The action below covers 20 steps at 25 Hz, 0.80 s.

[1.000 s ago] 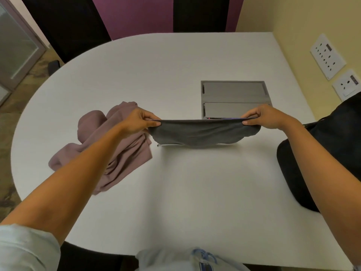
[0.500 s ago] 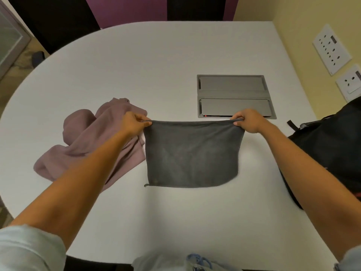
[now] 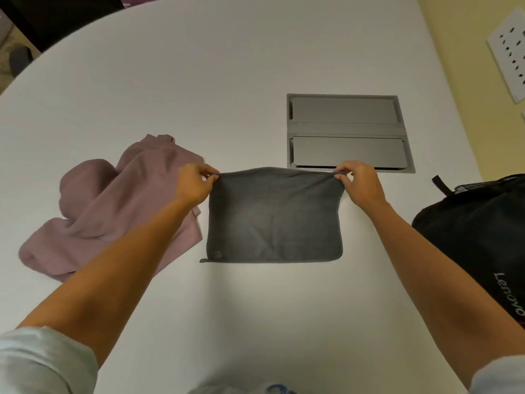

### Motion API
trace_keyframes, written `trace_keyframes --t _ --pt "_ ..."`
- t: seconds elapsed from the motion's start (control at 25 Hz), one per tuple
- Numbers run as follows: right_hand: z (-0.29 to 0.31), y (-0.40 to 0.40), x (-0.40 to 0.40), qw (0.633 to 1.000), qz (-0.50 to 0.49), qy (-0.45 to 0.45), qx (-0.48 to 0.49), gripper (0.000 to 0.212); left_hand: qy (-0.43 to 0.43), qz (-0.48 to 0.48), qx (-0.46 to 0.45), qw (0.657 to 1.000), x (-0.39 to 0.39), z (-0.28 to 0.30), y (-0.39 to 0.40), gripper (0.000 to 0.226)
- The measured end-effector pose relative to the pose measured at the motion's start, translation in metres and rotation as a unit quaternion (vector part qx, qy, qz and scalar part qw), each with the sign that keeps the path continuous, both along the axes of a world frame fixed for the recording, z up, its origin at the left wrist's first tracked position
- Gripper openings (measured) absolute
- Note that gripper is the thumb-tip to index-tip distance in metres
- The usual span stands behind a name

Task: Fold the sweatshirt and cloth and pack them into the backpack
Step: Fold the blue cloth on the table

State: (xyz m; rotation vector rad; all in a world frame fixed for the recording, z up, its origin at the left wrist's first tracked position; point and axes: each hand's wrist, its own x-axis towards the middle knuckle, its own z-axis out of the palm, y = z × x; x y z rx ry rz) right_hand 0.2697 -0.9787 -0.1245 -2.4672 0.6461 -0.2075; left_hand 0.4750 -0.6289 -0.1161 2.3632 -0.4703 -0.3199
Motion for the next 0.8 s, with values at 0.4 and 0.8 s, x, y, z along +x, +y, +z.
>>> trace_keyframes --t 0.4,0.8 --pt "-0.023 0.023 -0.084 0.993 0.095 0.003 -0.067 0.013 -0.138 -0.152 0.036 0.978 -0.062 -0.024 0.062 0.014" --pt "-0.069 0.067 -0.159 0.982 0.141 0.005 -0.129 0.016 -0.125 -0.141 0.147 0.971 -0.152 -0.069 0.106 0.013"
